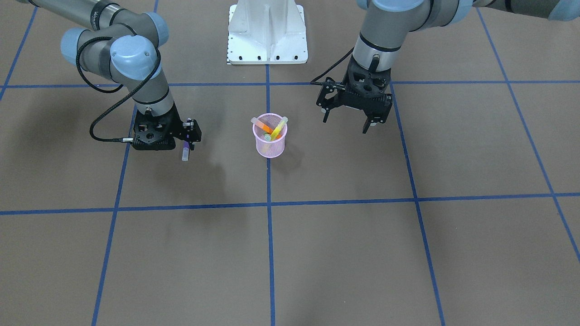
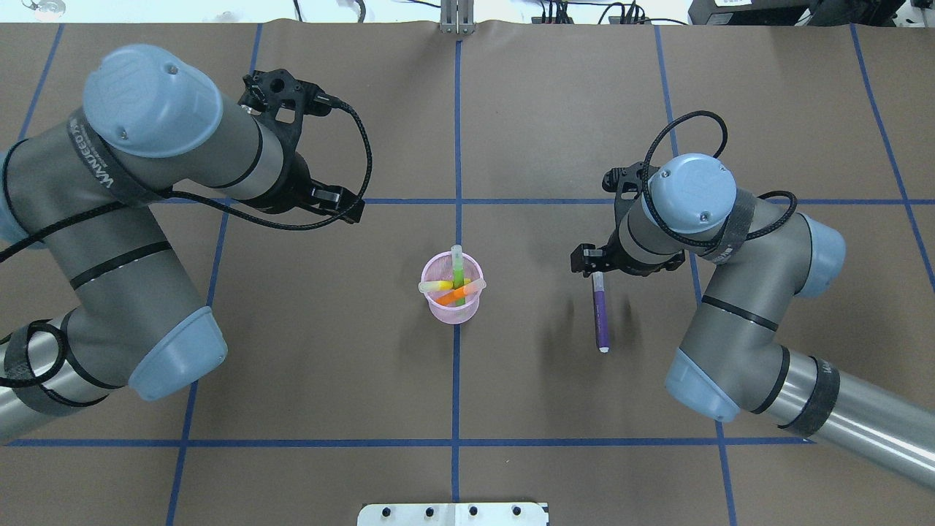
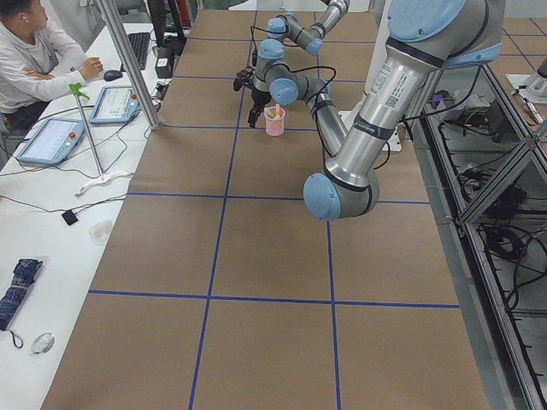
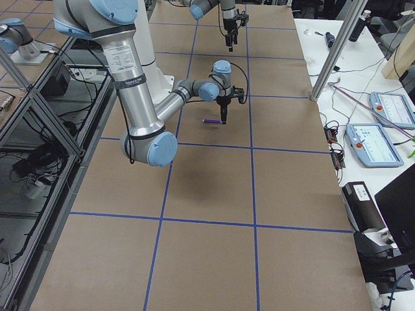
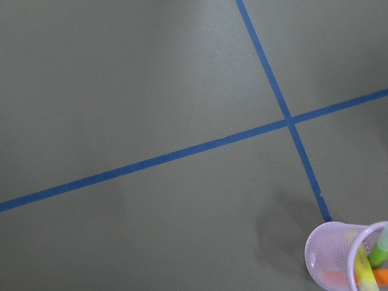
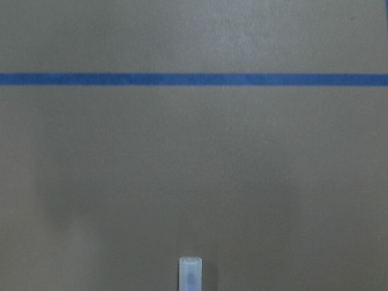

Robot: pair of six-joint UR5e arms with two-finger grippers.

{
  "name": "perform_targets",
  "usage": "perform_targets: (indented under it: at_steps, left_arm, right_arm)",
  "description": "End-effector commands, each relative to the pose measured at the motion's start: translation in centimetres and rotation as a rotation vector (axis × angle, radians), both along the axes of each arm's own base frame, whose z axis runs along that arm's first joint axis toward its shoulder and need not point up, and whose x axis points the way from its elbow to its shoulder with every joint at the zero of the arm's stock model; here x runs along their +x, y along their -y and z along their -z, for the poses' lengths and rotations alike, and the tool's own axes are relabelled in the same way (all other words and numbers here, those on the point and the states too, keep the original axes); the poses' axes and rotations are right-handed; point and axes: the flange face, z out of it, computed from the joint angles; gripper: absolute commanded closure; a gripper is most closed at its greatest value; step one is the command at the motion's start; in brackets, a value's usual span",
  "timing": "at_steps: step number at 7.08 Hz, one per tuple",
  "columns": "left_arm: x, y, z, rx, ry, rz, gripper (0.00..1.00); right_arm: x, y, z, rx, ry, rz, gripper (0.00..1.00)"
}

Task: Collect pens into pen holder
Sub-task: 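Lower the right gripper onto the purple marker and grasp it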

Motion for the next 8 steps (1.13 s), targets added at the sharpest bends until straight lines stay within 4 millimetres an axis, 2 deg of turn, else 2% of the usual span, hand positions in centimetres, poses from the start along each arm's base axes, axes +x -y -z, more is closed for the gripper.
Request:
perform_targets:
  at_steps: [1,5,8]
  left_arm:
    - [-0.1,0.0,0.2,0.008,0.001,0.010,0.00]
    - [0.4,-0.3,0.1,0.018,0.009,0.013,0.00]
    - [1.0,-0.7,0.2,0.034,0.020,0.022,0.00]
  right_arm:
    - [-1.6,-1.5,-0.2,-0.010,0.000,0.025,0.23]
    - [-2.2,-2.3,-1.3,-0.017,-0.019,0.037,0.47]
    - [-2.3,-2.3,-1.1,-0.025,-0.016,0.028,0.56]
